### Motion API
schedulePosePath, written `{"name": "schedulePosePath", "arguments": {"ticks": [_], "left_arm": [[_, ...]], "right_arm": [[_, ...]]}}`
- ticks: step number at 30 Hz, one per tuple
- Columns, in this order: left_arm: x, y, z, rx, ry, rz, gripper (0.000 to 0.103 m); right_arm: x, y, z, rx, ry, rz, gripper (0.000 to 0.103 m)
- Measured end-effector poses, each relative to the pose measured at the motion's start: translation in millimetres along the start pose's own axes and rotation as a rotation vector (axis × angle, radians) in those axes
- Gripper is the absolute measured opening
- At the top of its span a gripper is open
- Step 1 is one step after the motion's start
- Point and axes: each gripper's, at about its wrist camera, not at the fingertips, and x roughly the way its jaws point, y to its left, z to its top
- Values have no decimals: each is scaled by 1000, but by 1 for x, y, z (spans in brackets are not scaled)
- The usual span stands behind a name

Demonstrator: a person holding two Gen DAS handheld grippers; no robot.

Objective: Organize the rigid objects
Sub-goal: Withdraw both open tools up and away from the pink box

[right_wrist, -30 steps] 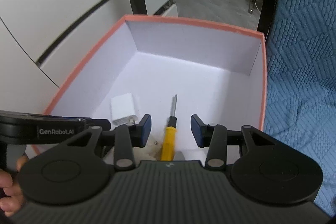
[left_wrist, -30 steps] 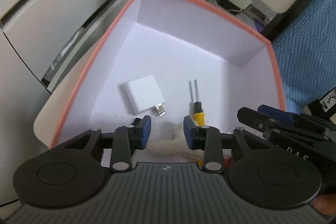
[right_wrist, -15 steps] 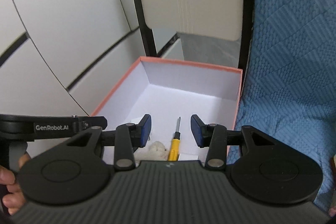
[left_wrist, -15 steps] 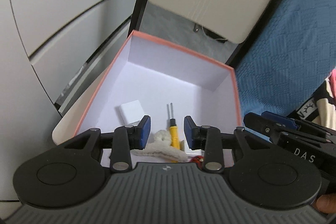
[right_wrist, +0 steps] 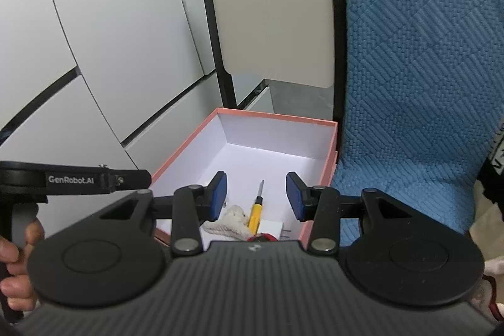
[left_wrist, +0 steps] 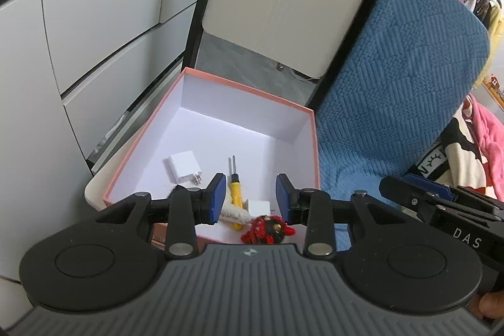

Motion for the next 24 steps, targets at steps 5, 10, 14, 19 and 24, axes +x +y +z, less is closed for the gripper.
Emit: {"name": "schedulePosePath", "arguments": {"ticks": [5, 10, 14, 19, 24], "left_arm": [[-15, -17, -21, 26, 7, -15, 40], [-31, -25, -37, 36, 2, -14, 40], [-42, -26, -48, 33, 1, -11, 40], [-50, -29, -59, 23, 7, -11, 40], [-54, -34, -72, 19, -3, 3, 40]], "right_arm": [[-26, -4, -13, 9, -17, -3, 45], [-43, -4, -24, -3, -27, -12, 45], [-56, -7, -31, -1, -31, -16, 45], [-66, -11, -41, -1, -30, -31, 45], [-71, -12, -52, 0, -16, -51, 45]]}}
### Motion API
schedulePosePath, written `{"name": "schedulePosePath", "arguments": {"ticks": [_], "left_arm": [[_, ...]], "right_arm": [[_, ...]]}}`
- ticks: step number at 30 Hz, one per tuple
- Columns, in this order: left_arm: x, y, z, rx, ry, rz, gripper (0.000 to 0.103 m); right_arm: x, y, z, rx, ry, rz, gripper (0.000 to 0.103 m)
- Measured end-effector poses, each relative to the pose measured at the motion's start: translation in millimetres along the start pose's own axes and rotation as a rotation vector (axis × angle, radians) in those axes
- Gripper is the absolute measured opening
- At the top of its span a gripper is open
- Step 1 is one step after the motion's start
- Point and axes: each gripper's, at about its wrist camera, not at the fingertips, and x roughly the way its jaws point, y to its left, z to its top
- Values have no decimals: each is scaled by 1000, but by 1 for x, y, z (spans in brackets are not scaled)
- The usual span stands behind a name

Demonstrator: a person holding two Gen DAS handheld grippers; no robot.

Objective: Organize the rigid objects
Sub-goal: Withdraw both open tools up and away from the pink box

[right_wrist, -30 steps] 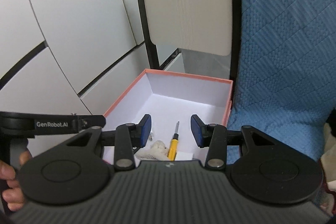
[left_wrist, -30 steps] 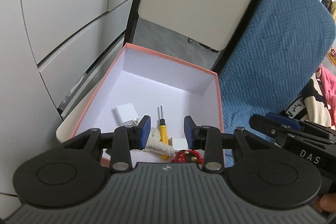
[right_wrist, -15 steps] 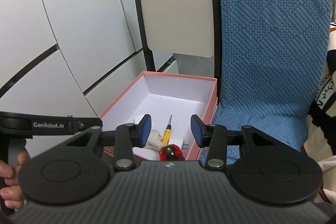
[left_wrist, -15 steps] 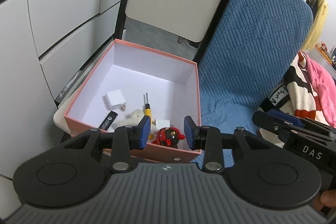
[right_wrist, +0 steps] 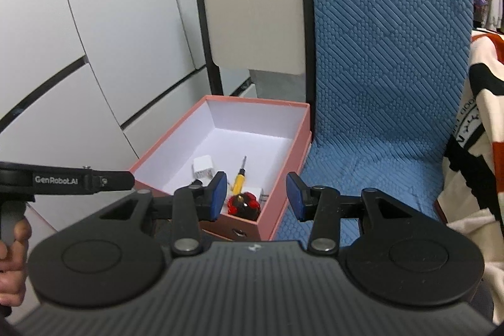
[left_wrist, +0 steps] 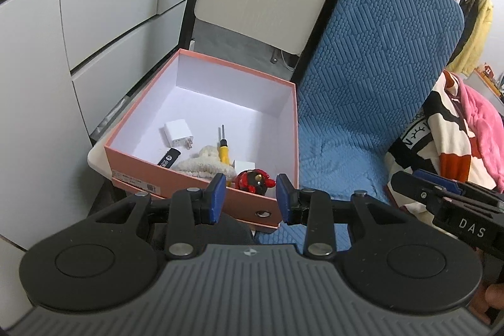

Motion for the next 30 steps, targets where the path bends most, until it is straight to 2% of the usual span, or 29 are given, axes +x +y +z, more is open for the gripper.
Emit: {"name": "schedulePosePath", "arguments": {"ticks": [3, 11, 16, 18, 19, 21, 23, 26, 30], "left_arm": [[-2, 4, -7, -48, 7, -26, 40], [-10, 4, -24, -29, -8, 42, 40], [-17, 6, -29, -49, -26, 37, 55], [-18, 6, -29, -48, -31, 40, 71], [-19, 6, -29, -48, -38, 48, 75], [-22, 6, -28, -44, -54, 57, 90], [-24, 6, -26, -37, -64, 67, 96], [-27, 8, -25, -35, -65, 68, 101], [-28, 9, -27, -40, -56, 77, 102]], "right_arm": [[-5, 0, -4, -8, -3, 1, 45], [-13, 0, -16, -17, 17, 8, 45], [-11, 3, -23, -25, 43, 14, 45], [-10, 3, -23, -24, 47, 17, 45], [-9, 3, -23, -19, 45, 20, 49], [-8, 3, -23, -4, 41, 21, 62], [-8, 2, -24, 8, 36, 19, 85], [-6, 0, -23, 18, 38, 24, 85], [-6, -1, -23, 24, 43, 19, 85]]}}
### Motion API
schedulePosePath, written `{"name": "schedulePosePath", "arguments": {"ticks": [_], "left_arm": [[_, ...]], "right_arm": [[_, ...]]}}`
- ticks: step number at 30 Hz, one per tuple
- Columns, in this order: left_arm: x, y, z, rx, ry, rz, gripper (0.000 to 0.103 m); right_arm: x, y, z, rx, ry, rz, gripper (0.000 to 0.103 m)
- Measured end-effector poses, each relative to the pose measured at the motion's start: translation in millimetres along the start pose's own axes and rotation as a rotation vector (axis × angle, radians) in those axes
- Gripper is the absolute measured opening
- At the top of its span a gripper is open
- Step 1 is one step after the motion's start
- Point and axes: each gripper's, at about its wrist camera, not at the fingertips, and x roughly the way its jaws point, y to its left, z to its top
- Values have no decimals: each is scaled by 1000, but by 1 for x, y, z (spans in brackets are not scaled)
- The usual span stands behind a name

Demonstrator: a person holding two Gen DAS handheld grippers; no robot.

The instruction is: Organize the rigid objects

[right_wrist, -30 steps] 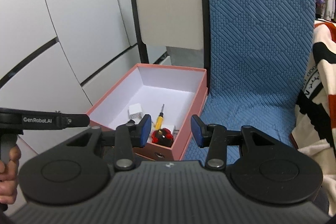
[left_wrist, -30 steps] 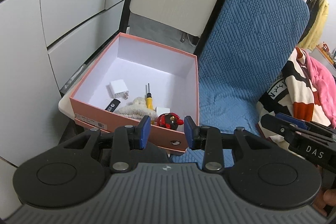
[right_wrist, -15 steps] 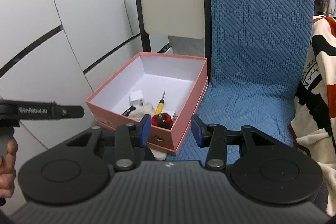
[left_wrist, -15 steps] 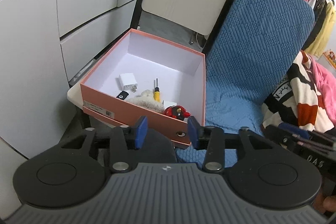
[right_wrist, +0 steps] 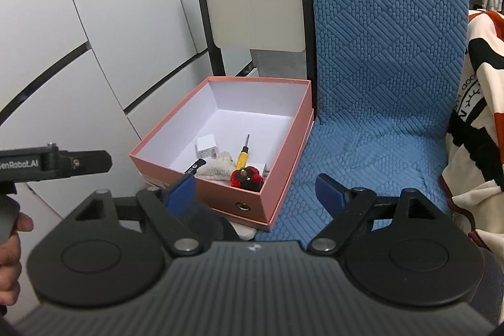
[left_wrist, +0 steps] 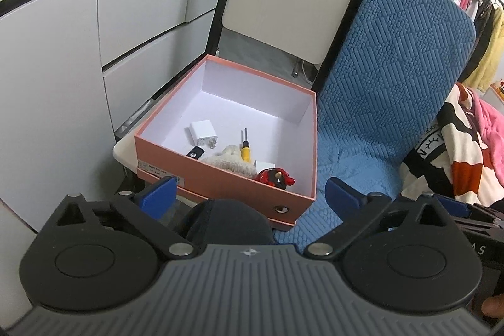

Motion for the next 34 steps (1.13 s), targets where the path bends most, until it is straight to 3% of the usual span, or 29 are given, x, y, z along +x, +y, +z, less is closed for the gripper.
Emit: {"name": "schedulePosePath", "arguments": {"ticks": [18, 34], "left_arm": [[-2, -8, -3, 65, 15, 21, 103], [-2, -6, -4, 66, 19, 34, 103]], "right_arm": [[0, 1, -1, -10, 9, 16, 85], [0, 3, -3, -21, 7, 4, 85]]}}
